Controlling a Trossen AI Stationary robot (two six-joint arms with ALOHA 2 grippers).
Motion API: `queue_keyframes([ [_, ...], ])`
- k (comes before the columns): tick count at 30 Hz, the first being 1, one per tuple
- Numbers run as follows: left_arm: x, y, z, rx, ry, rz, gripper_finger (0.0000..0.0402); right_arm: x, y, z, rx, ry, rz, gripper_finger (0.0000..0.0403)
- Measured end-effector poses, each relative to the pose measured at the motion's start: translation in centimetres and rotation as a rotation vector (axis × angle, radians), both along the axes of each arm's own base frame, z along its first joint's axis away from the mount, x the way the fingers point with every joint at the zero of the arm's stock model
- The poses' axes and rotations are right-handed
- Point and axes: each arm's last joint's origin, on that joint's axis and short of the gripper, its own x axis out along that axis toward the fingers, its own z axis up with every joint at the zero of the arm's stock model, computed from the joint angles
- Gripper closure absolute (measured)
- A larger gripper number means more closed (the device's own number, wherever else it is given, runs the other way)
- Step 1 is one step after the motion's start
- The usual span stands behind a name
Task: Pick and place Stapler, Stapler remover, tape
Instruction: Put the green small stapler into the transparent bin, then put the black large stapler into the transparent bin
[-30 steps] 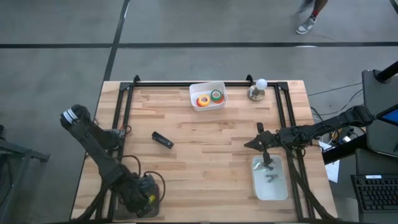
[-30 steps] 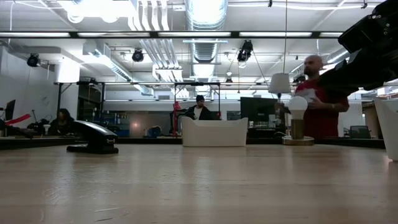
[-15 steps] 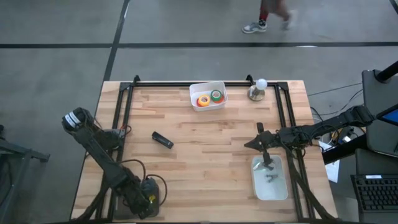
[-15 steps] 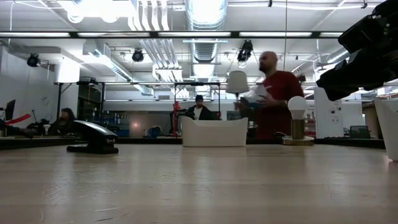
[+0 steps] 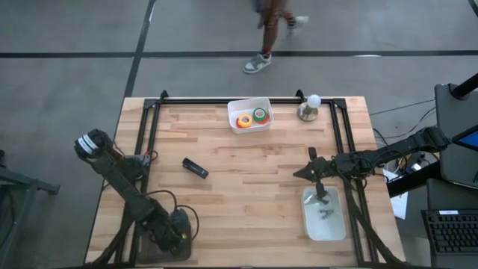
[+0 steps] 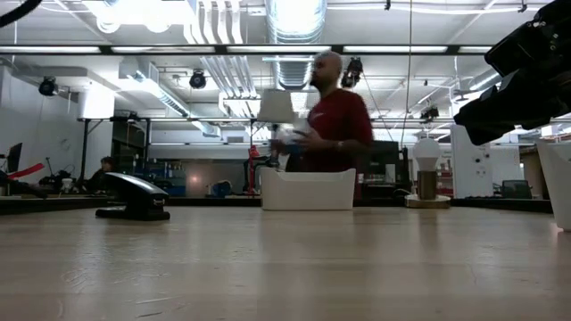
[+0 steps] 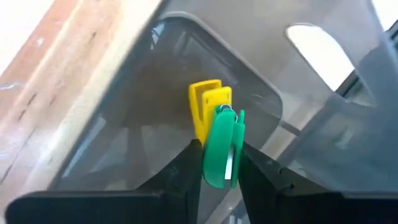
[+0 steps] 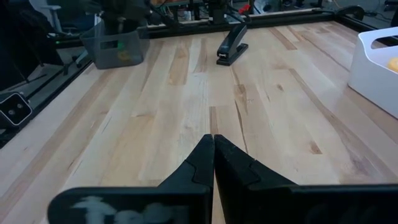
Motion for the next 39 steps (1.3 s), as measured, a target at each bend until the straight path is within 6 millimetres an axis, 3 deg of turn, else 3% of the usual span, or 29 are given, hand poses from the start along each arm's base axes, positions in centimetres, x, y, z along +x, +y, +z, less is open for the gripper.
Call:
queue_keyframes([
  [15,0.7,1.1,0.8,-0.023,-0.022,0.043,0.0208,0.0,0.0,0.0,0.000,0.000,0.000,0.0394],
  [28,0.3,2.4,4.5,-0.138,-0.117,0.050,0.0209,0.0,0.0,0.0,0.000,-0.002,0.000,0.0394],
  [39,-0.5,4.4,7.9,-0.115,-0.348,0.105,0.0209,0.0,0.0,0.0,-0.003,-0.005,0.000,0.0394],
])
